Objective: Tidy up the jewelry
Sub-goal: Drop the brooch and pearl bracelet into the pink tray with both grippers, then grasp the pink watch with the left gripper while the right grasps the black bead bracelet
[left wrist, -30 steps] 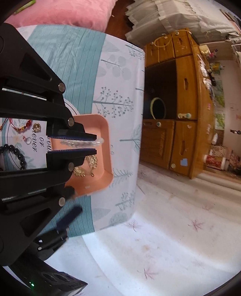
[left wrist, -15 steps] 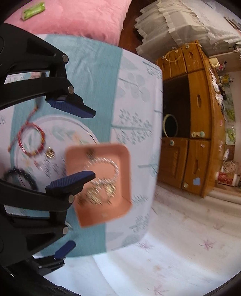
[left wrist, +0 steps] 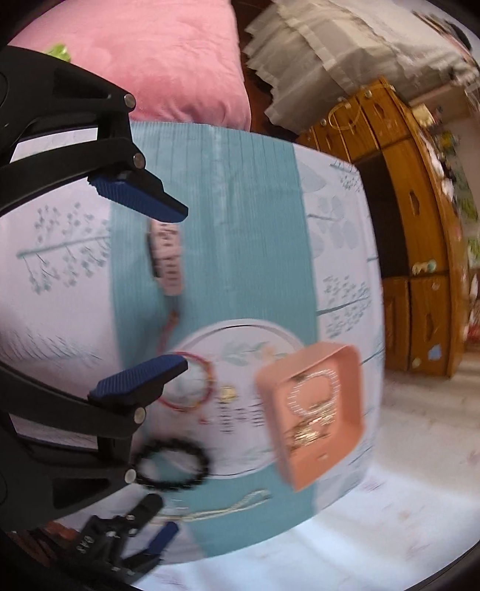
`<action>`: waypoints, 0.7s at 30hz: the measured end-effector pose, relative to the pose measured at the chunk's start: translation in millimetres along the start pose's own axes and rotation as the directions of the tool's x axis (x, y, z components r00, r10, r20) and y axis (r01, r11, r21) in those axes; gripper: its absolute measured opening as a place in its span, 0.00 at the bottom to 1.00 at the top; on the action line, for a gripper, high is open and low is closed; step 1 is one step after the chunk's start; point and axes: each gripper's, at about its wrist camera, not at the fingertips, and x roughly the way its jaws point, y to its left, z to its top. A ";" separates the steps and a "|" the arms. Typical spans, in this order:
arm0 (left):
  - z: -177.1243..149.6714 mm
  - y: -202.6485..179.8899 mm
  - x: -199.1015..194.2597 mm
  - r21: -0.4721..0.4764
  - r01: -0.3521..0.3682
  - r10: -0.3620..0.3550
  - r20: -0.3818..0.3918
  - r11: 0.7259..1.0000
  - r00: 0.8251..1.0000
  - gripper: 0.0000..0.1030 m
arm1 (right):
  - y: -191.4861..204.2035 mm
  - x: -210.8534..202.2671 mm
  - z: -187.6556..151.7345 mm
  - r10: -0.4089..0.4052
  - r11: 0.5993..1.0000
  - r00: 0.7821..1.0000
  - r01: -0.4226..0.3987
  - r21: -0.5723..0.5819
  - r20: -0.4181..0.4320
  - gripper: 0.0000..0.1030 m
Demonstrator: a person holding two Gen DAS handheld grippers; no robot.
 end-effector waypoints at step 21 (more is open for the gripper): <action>-21.1 22.9 42.8 0.449 -0.019 -0.034 0.109 0.893 0.994 0.71 | 59.3 -4.7 -55.9 -0.234 0.960 0.972 0.228 0.159 0.021 0.51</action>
